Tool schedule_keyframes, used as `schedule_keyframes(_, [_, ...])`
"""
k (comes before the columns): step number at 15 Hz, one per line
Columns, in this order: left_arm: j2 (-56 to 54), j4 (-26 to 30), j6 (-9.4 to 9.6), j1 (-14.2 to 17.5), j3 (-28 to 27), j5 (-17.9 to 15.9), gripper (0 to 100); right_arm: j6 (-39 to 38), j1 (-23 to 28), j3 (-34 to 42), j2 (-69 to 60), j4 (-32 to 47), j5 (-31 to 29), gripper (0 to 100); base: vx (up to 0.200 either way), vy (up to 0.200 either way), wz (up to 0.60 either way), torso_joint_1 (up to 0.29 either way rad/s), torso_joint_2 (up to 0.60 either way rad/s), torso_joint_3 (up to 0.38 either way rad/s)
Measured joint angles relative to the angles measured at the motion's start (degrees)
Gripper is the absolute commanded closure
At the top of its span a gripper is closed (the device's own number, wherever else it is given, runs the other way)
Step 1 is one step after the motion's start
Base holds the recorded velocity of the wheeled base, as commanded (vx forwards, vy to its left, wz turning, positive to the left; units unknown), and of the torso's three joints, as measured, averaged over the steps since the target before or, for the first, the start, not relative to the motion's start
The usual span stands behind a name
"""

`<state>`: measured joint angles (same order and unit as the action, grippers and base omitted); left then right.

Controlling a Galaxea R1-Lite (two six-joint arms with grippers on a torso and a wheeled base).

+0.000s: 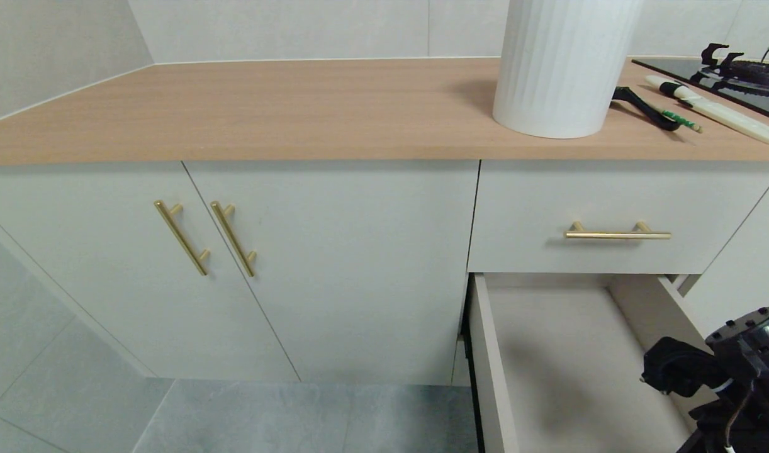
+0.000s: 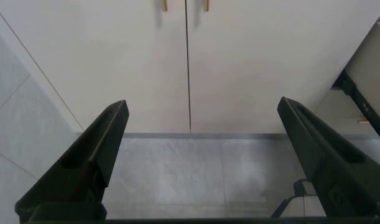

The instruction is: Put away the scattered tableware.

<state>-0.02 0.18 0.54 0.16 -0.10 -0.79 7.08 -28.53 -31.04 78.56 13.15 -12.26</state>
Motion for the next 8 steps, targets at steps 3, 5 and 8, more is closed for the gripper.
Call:
schedule_keyframes(3, [0.0, 0.0, 0.00, 0.0, 0.0, 0.0, 0, -2.7, 0.0, -2.3, -0.4, -0.5, -0.2, 0, 0.000, 0.000, 0.00, 0.000, 0.00, 0.000])
schedule_keyframes(5, [0.0, 0.0, 0.00, 0.0, 0.0, 0.0, 0, -9.6, 0.1, -5.1, -0.9, -0.5, 0.0, 0, 0.000, 0.000, 0.00, 0.000, 0.00, 0.000])
schedule_keyframes(8, [0.0, 0.0, 0.00, 0.0, 0.0, 0.0, 0, -18.2, 0.1, -12.1, -2.7, 4.0, 0.2, 0, 0.000, 0.000, 0.00, 0.000, 0.00, 0.000])
